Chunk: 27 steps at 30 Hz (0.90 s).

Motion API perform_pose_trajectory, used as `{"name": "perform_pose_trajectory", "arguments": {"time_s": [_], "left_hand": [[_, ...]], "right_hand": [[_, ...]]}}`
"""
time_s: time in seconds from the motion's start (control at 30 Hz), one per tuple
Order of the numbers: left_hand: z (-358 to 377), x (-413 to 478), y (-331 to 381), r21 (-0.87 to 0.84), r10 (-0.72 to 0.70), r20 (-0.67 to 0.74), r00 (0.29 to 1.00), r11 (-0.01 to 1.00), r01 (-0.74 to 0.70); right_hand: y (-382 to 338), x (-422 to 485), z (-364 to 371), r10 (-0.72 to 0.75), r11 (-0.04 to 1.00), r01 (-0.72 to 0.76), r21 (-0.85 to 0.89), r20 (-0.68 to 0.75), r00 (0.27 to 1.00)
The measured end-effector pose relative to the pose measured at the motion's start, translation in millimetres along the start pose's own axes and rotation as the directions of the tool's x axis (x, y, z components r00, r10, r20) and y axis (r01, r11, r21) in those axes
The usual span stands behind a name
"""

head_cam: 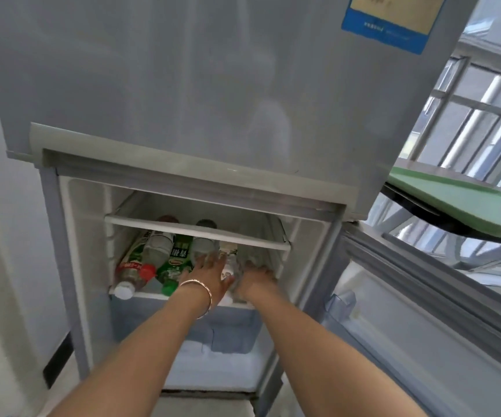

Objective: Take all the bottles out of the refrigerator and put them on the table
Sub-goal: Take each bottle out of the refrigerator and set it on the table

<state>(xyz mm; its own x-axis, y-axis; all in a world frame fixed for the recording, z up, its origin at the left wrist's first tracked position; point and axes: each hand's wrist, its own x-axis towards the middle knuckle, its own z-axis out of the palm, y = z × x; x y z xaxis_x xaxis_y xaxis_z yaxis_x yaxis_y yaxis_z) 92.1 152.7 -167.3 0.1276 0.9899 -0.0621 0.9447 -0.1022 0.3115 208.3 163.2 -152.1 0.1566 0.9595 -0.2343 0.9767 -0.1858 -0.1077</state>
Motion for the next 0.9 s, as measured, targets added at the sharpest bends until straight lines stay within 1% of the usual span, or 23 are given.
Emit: {"name": "perform_pose_trajectory", "arguments": {"time_s": [0.1,0.2,0.23,0.3,0.4,0.47,0.53,0.63,0.7,0.83,0.9], "left_hand": [[7.5,9.2,-2.3,0.012,0.002,0.01,1.0,1.0,-0.002],[17.1,11.3,-9.5,0.02,0.005,0.026,1.0,1.0,-0.005],[19.8,12.0,-12.2,0.019,0.004,0.02,1.0,1.0,-0.005],[24.9,14.1,-14.7,0.024,0.011,0.0,1.0,1.0,-0.011],[24.6,9.7,-11.7,0.051,0.019,-0.002,1.0,0.999,-0.019],[18.6,2.1,-5.5,0.058,0.043,-0.011,0.999,0.997,-0.042],[9.7,-2.5,2.4,0.034,0.068,-0.027,0.997,0.997,-0.067],[-6.1,-13.6,14.0,0.008,0.115,-0.064,0.991,0.993,-0.115],[-20.3,-28.3,23.6,-0.009,0.153,-0.079,0.985,0.988,-0.154],[-47.3,-56.2,44.3,-0.173,0.175,-0.035,0.984,0.969,-0.179],[-58.0,-72.2,52.7,-0.166,0.216,0.009,0.976,0.963,-0.211]], "right_hand": [[0.7,21.8,5.6,0.011,1.0,-0.012,0.015,0.05,0.999],[1.1,35.5,18.4,-0.057,0.995,0.049,0.088,0.079,0.995],[3.4,34.4,21.8,-0.079,0.99,0.07,0.119,0.068,0.995],[10.2,30.7,28.6,-0.085,0.983,0.084,0.164,-0.001,0.996],[18.2,18.1,35.4,-0.065,0.987,0.082,0.142,-0.121,0.99],[19.1,-1.1,27.1,-0.065,0.994,0.083,0.067,-0.237,0.969],[18.6,-15.3,12.7,-0.101,0.994,0.109,0.003,-0.345,0.933],[14.5,-41.0,-12.6,-0.157,0.988,0.147,-0.056,-0.419,0.894],[13.3,-63.8,-27.6,-0.214,0.977,0.188,-0.103,-0.403,0.89],[14.1,-107.5,-60.4,-0.3,0.954,0.267,-0.137,-0.386,0.873],[14.7,-127.5,-77.4,-0.344,0.939,0.318,-0.132,-0.351,0.871]]}}
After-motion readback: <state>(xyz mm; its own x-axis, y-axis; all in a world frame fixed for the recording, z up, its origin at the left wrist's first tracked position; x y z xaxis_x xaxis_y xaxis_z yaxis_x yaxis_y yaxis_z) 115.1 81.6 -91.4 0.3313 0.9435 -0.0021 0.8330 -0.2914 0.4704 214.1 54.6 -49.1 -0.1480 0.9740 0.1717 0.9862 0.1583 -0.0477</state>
